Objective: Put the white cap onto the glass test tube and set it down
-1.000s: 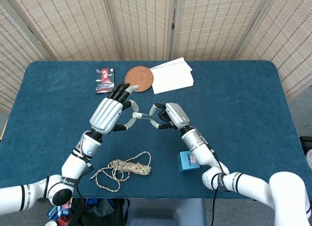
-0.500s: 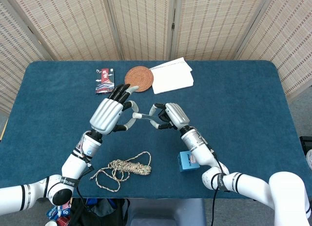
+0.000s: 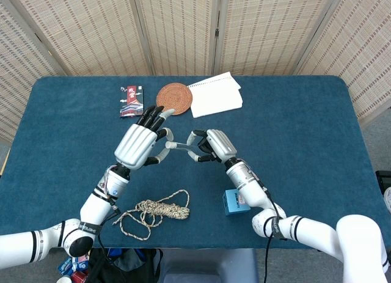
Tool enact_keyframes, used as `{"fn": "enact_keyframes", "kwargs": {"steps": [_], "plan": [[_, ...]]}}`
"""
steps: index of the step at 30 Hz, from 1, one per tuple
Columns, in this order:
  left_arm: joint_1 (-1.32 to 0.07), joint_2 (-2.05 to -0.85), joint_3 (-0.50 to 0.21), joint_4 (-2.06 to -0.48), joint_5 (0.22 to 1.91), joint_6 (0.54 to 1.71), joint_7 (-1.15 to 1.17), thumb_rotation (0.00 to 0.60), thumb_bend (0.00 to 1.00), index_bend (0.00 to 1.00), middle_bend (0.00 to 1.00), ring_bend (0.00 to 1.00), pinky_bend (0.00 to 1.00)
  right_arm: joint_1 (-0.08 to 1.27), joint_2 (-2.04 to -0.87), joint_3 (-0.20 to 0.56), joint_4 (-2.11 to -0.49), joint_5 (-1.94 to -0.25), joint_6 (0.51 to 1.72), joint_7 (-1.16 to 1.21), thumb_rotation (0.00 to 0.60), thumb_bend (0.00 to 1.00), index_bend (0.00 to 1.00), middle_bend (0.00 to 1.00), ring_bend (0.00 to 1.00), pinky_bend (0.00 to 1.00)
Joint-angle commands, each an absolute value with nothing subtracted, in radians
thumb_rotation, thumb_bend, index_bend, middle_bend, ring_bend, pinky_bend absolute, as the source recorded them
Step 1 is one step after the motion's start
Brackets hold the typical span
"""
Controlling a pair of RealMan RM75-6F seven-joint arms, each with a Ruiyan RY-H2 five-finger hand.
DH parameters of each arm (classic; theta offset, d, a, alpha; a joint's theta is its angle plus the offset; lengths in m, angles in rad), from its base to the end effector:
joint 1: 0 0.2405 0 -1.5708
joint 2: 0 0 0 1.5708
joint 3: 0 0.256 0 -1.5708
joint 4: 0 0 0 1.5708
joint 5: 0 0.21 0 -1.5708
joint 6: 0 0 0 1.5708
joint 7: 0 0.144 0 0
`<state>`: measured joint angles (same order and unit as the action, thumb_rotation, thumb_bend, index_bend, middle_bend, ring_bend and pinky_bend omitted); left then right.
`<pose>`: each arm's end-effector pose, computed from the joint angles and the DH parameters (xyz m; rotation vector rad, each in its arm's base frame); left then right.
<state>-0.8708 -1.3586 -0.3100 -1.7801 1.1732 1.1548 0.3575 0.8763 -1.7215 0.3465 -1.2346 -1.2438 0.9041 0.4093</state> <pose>-0.0356 0.3511 0.0753 -1.7791 -0.7014 -1.3581 -0.0772 -0.3936 -0.0333 1.6242 -1.4958 1.5313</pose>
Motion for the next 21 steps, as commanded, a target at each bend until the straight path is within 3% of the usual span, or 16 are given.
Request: {"fn": "enact_keyframes", "kwargs": {"steps": [1, 21], "plan": [[-0.872, -1.361, -0.309, -1.787, 1.164, 1.149, 0.360, 0.600, 0.45, 0.63, 0.11, 0.00, 0.00, 0.878, -1.724, 0.348, -1.232, -1.241, 0.902, 0.409, 0.600, 0.60, 0.86, 1.00, 1.00, 1.00], [-0.880, -1.392, -0.307, -1.782, 1.156, 1.153, 0.383, 0.600, 0.45, 0.63, 0.11, 0.00, 0.00, 0.887, -1.749, 0.358, -1.213, -1.229, 0.897, 0.410, 0.600, 0.62, 0.89, 1.00, 1.00, 1.00]]}}
